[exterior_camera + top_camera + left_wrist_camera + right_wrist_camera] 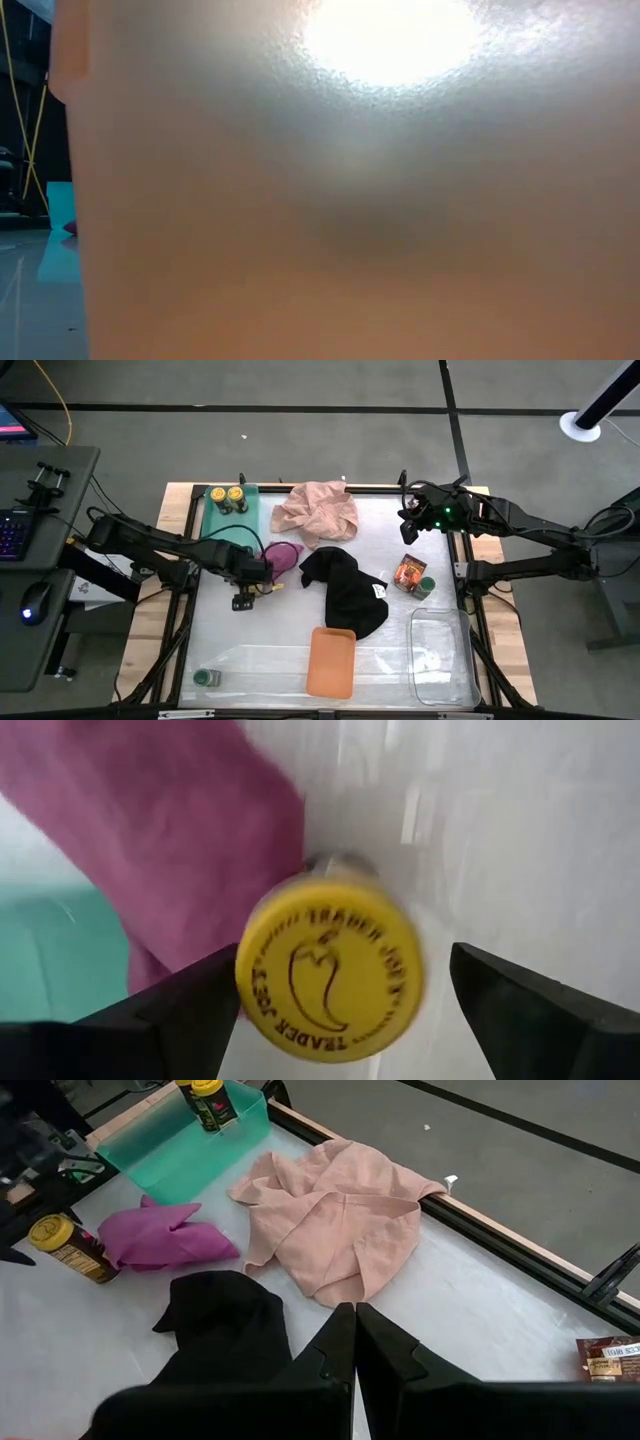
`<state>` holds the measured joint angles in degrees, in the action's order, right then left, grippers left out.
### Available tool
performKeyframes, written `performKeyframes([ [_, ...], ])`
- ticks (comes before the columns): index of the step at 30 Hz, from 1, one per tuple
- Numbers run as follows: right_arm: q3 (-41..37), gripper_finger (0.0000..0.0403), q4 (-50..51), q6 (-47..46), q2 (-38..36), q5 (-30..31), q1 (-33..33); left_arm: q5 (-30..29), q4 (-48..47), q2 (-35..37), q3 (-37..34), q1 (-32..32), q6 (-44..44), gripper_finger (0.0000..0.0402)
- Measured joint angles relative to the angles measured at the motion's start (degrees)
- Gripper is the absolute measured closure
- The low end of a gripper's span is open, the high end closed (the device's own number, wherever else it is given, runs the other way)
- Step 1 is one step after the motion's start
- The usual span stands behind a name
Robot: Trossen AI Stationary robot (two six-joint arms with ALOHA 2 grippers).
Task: Sort spices by type
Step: Put the yellow seasoning bottle into the green bin
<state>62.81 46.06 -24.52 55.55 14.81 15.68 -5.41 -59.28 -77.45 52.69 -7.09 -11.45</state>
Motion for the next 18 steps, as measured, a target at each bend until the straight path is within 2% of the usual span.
performKeyframes([
  [5, 0.00, 0.0402, 0.00, -0.02, 0.00, -0.01, 0.01, -1.08, 3.63, 0.00, -3.17, 0.00, -2.23, 0.0066],
  [13, 0.00, 0.0402, 0.00, -0.78, 0.00, -0.02, 0.00, -1.24, 8.35, 0.00, -3.47, -0.04, -3.26, 0.0070],
  [16, 0.00, 0.0402, 0.00, -0.94, 0.00, 0.00, 0.02, -1.98, 7.19, -0.24, -3.47, -0.04, -3.41, 0.0093],
  [18, 0.00, 0.0402, 0.01, -0.94, 0.00, -0.02, 0.01, -2.00, 6.36, -0.24, -3.50, -0.04, -3.53, 0.0126],
])
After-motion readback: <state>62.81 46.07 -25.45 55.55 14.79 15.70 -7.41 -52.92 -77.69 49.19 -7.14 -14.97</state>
